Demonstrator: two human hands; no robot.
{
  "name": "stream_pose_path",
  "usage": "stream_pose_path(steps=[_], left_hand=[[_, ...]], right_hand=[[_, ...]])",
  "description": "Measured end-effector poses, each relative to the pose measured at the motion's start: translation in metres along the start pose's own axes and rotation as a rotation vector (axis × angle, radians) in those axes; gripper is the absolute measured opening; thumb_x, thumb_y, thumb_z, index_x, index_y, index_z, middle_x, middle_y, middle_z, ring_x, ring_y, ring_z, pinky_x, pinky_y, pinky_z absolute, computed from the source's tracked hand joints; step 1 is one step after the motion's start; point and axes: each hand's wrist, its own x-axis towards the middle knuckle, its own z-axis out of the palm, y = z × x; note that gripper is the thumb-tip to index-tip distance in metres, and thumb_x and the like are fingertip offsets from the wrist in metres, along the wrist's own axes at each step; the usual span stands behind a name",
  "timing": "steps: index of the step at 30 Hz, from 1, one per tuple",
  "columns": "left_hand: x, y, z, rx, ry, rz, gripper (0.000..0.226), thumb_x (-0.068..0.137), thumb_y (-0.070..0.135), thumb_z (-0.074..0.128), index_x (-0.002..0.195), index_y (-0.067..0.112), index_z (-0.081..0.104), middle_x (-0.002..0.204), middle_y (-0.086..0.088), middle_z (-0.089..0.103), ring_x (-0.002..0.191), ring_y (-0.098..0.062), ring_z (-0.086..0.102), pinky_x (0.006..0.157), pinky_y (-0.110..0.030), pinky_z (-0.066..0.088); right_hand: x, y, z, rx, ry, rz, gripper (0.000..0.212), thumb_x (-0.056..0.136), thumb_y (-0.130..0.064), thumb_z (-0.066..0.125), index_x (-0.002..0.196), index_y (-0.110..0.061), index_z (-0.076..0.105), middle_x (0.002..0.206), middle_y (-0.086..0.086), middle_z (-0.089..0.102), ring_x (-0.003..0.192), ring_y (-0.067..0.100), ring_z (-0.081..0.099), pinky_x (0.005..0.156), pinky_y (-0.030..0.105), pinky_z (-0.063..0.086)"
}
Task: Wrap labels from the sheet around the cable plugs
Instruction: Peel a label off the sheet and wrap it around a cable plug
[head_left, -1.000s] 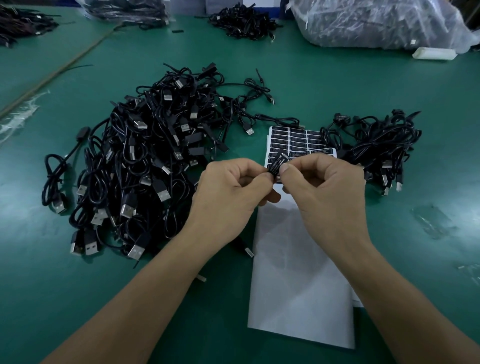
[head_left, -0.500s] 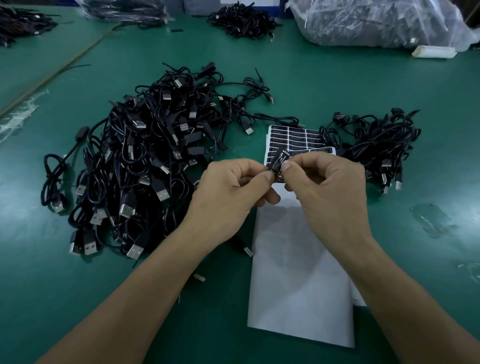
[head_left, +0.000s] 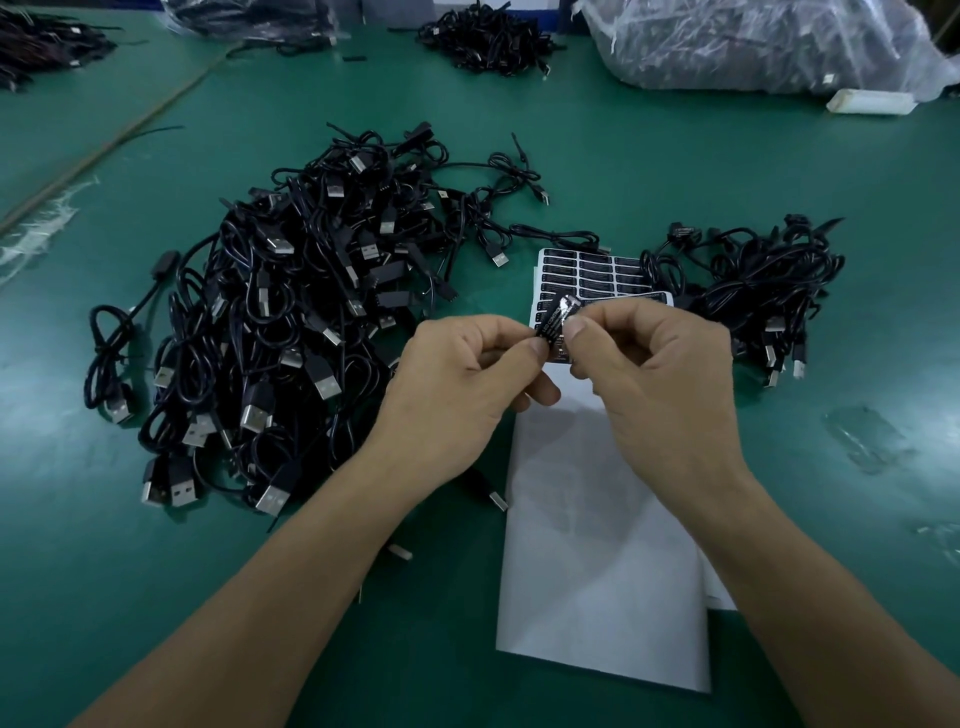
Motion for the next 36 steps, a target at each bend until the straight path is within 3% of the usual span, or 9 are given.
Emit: stream_pose_path(steps=[9,12,15,20,27,32,36], left_hand=[[-0.0009,0.0004,0.0007,-0.013,-0.011,0.009,0.021,0.097,0.020,0.063,0.081,0.029,0.073,0.068,0.006,0.075,0.058,-0.004,0.061,0.061,-0.015,0.049],[-0.0011,0.0008,0.0015,-0.025,-0.006,0.006,0.016,0.091,0.027,0.062,0.079,0.030,0.072,0.068,0.006,0.075,0.060,-0.005,0.062,0.063,-0.018,0.051],[-0.0013,0.0010,0.0015,-0.026,0.003,0.021,0.019,0.094,0.020,0.065,0.080,0.028,0.073,0.067,0.005,0.075,0.060,-0.005,0.063,0.063,-0.016,0.051],[-0.0013,0.0011,0.0027,-0.026,0.031,0.019,0.015,0.083,0.030,0.062,0.073,0.031,0.073,0.067,0.005,0.075,0.063,-0.010,0.067,0.068,-0.027,0.055],[-0.0006,-0.0001,0.0027,-0.023,0.045,0.015,0.015,0.083,0.032,0.063,0.076,0.029,0.076,0.068,0.004,0.075,0.071,-0.019,0.073,0.075,-0.038,0.060],[-0.0020,0.0020,0.0006,-0.041,0.030,0.059,0.021,0.092,0.015,0.066,0.076,0.026,0.075,0.065,0.002,0.074,0.061,-0.006,0.066,0.062,-0.016,0.051],[-0.0017,0.0029,0.0012,-0.029,0.031,0.056,0.019,0.090,0.020,0.066,0.075,0.027,0.075,0.065,0.002,0.074,0.062,-0.010,0.067,0.063,-0.021,0.054]], right_hand=[[0.0002,0.0014,-0.0012,-0.001,-0.017,0.001,0.024,0.091,-0.012,0.067,0.073,-0.028,0.070,0.063,-0.018,0.068,0.057,-0.001,0.060,0.056,0.009,0.043],[0.0001,0.0017,-0.0010,-0.005,-0.006,0.000,0.025,0.090,-0.012,0.067,0.072,-0.029,0.069,0.063,-0.016,0.068,0.057,0.001,0.060,0.055,0.010,0.044],[0.0000,0.0015,-0.0003,-0.002,0.006,-0.008,0.025,0.089,-0.012,0.068,0.072,-0.031,0.069,0.065,-0.015,0.070,0.059,0.002,0.063,0.057,0.011,0.046],[-0.0016,0.0014,0.0004,-0.015,0.030,-0.023,0.021,0.086,-0.017,0.070,0.072,-0.032,0.070,0.067,-0.014,0.071,0.057,0.002,0.063,0.056,0.011,0.047],[-0.0038,-0.0009,0.0000,-0.030,0.065,-0.029,0.013,0.084,-0.021,0.078,0.073,-0.027,0.072,0.069,-0.014,0.072,0.061,0.007,0.067,0.056,0.011,0.048],[-0.0022,-0.0008,-0.0017,-0.041,0.125,0.003,0.019,0.077,-0.032,0.086,0.074,-0.028,0.067,0.071,-0.014,0.071,0.061,0.003,0.065,0.056,0.010,0.047],[-0.0014,0.0024,-0.0020,0.013,0.093,0.032,0.026,0.077,-0.030,0.086,0.093,-0.032,0.066,0.075,-0.014,0.071,0.066,0.004,0.067,0.062,0.014,0.050]])
